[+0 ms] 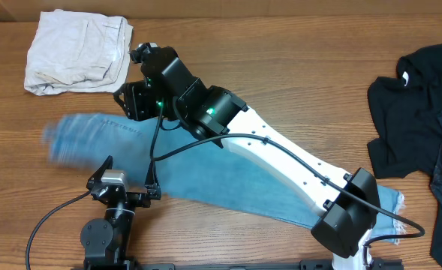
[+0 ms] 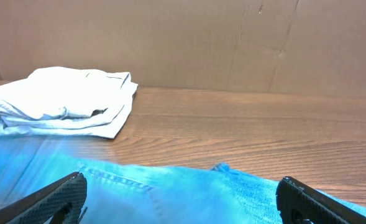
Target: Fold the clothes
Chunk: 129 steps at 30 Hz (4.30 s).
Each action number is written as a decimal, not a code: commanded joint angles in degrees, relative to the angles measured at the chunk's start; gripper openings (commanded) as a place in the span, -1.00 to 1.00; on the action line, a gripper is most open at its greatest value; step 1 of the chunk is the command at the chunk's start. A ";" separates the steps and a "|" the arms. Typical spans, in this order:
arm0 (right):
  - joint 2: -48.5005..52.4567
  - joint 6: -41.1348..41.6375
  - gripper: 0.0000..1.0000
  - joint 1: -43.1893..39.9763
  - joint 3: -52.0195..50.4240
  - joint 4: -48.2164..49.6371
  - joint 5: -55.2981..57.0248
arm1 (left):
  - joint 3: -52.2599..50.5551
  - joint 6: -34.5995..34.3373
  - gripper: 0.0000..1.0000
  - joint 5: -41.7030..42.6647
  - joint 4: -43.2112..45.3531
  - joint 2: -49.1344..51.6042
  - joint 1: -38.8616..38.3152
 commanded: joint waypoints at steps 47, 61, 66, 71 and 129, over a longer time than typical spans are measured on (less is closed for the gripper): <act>-27.67 9.49 -0.20 -39.95 -19.98 -65.53 16.39 | -0.24 0.87 1.00 -0.35 -0.13 -0.50 0.37; -31.71 15.08 -0.51 -40.30 -43.76 -52.48 14.99 | -0.24 0.87 1.00 -0.37 -0.13 -0.50 0.35; -31.71 15.02 -0.86 -43.12 -49.70 -45.05 12.63 | -0.24 0.87 1.00 -0.35 -0.13 -0.50 0.37; -31.71 15.04 -0.92 -49.13 -53.88 -40.52 12.37 | -0.24 0.87 1.00 -0.37 -0.13 -0.50 0.37; -22.08 13.07 -0.91 -51.25 -64.43 -21.22 4.90 | -0.24 0.87 1.00 -0.35 -0.13 -0.50 0.35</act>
